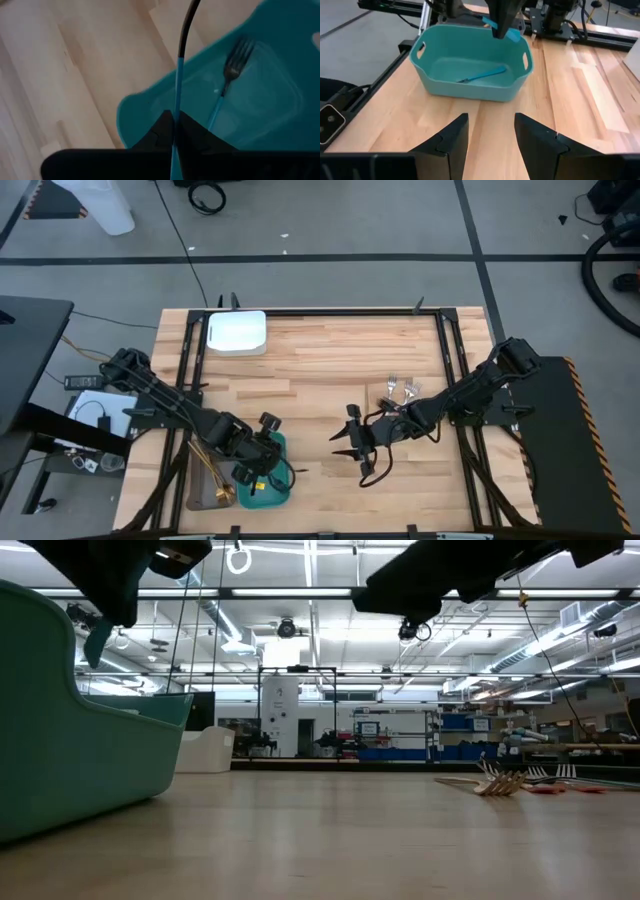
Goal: Sort silverware by color (type)
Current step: Put the blue fork into the green bin
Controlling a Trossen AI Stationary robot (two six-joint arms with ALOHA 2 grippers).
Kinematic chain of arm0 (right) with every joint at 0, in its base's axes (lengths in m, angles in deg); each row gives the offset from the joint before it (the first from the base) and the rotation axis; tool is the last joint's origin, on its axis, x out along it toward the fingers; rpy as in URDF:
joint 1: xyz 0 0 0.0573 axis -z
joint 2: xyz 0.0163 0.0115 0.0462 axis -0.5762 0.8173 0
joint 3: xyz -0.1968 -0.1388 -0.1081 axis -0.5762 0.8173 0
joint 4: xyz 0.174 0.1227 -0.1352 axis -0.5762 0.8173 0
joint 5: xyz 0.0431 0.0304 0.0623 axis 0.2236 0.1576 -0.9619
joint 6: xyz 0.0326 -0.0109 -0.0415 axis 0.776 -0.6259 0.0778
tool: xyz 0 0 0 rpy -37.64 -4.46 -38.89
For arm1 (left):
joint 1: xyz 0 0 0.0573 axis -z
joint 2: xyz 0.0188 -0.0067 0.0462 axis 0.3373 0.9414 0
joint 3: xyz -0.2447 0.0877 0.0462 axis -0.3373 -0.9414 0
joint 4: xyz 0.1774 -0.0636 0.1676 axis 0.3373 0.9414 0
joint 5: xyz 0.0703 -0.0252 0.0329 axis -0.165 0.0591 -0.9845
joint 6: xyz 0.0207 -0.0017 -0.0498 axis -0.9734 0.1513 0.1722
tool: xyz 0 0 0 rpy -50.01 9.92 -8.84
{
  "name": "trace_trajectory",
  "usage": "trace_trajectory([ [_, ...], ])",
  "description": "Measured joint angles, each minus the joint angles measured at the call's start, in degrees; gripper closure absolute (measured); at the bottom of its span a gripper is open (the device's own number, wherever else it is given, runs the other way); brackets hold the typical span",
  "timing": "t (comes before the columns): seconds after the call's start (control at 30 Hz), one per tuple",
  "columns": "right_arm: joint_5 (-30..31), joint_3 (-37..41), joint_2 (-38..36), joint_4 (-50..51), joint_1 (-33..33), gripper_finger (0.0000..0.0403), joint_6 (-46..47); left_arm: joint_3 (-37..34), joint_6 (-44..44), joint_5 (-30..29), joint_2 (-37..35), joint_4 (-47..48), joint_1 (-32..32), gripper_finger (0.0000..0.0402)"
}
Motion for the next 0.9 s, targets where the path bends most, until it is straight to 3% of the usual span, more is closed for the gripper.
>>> trace_trajectory([
  [0.4, 4.76, 0.04, 0.02, 3.19, 0.46, 0.0233, 0.36, 1.15, 0.64, 3.01, 5.07, 11.06, 1.99, 0.0388],
  [0.67, 4.49, 0.02, 0.02, 2.48, 1.30, 0.0233, 1.05, 3.74, -5.95, 2.96, 9.35, 15.56, 3.59, 0.0385],
  [0.9, 4.31, 0.02, 0.02, 2.20, 1.27, 0.0233, 1.47, 3.76, -6.63, 2.98, 9.86, 17.46, 3.91, 0.0381],
])
